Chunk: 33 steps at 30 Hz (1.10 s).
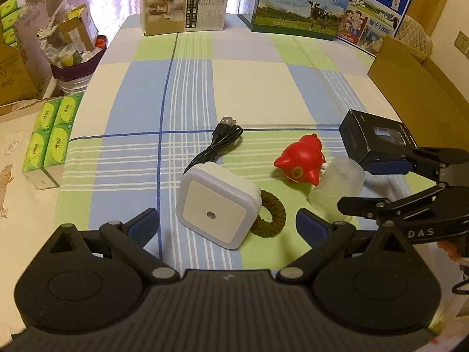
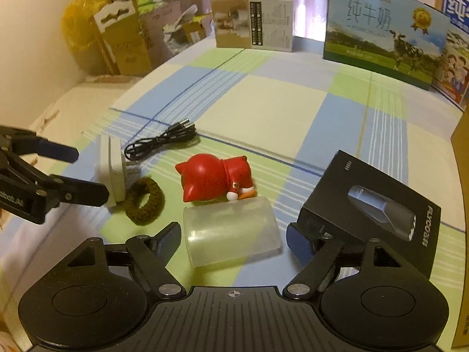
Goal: Organize objects
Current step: 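Grasp the white night light with the left tool while the right tool grasps the clear cup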
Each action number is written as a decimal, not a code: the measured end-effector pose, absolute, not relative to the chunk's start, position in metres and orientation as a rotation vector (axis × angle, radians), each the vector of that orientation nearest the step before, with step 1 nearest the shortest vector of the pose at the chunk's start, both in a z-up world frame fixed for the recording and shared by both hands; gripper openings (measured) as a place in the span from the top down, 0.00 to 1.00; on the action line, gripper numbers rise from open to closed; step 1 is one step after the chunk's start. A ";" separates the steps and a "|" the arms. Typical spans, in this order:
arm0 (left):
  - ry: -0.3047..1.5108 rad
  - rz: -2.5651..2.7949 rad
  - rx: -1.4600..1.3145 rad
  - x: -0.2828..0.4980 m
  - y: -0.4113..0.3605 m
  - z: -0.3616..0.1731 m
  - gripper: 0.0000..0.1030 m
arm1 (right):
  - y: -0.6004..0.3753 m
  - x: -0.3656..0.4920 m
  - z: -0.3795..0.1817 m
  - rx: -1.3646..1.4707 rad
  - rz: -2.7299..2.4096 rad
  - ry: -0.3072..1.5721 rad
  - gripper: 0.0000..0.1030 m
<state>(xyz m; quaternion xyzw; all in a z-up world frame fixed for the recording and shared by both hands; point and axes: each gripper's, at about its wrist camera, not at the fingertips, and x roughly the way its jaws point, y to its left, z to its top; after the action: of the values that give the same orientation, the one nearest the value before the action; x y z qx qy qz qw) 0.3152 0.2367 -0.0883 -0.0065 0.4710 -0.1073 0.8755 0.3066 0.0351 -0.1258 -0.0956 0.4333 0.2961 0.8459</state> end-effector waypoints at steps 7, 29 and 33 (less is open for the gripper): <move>0.989 -0.251 0.006 0.320 0.238 -0.097 0.05 | 0.042 0.309 -0.135 -0.249 0.629 0.905 0.27; 0.934 -0.361 0.114 0.339 0.236 -0.107 0.21 | -0.024 0.290 -0.118 -0.111 0.451 0.969 0.32; 0.933 -0.359 0.132 0.339 0.234 -0.109 0.37 | -0.033 0.287 -0.115 -0.091 0.427 0.968 0.32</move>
<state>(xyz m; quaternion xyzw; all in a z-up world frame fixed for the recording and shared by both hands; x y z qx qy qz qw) 0.3391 0.2338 -0.1086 0.0634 0.4471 -0.1719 0.8755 0.2871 -0.0329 -0.1155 -0.0436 0.4614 0.2037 0.8624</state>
